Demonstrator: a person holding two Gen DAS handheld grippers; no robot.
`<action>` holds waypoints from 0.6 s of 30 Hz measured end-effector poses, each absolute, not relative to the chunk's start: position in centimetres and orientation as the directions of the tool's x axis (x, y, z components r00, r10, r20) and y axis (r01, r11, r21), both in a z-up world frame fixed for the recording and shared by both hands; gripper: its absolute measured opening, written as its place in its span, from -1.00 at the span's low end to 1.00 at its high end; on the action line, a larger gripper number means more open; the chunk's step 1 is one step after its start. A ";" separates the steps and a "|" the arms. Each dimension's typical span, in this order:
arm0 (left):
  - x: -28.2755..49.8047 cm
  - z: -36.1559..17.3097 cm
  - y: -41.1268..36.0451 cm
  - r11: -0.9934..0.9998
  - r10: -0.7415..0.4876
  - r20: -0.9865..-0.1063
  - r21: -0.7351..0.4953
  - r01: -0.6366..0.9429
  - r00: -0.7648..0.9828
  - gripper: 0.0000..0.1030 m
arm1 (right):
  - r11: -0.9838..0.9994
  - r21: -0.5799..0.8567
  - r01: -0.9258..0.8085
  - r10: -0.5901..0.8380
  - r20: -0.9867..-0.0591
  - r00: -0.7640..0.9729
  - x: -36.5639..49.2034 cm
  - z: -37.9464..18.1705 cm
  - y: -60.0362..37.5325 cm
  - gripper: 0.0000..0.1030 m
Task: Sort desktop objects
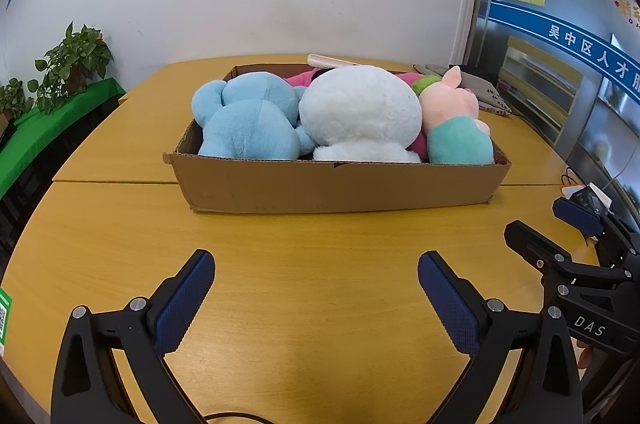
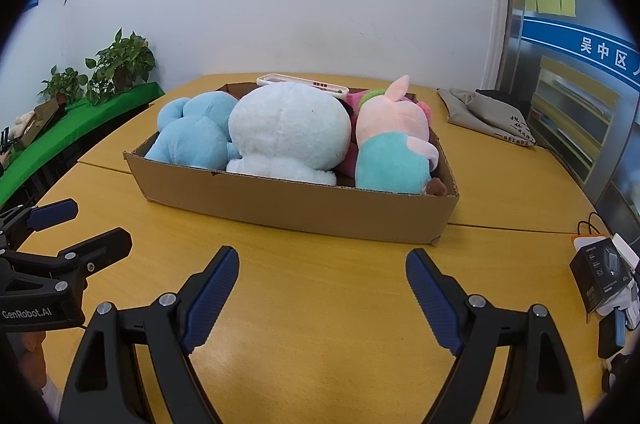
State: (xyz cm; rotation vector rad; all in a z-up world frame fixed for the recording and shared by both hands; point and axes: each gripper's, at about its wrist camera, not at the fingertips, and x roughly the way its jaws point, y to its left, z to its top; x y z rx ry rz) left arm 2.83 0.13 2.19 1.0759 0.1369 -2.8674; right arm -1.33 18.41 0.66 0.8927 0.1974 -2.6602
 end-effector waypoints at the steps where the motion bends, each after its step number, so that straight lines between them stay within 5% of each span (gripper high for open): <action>1: 2.9 2.2 0.2 -0.993 -0.040 -0.660 -0.057 0.103 -0.750 0.99 | -0.937 -0.025 0.349 -0.263 -0.608 -0.749 -1.3 0.6 18.5 0.66; 18: 3.6 2.4 0.3 -0.993 -0.042 -0.651 -0.058 0.104 -0.758 0.99 | -0.936 -0.023 0.350 -0.266 -0.606 -0.750 -0.8 0.5 18.7 0.66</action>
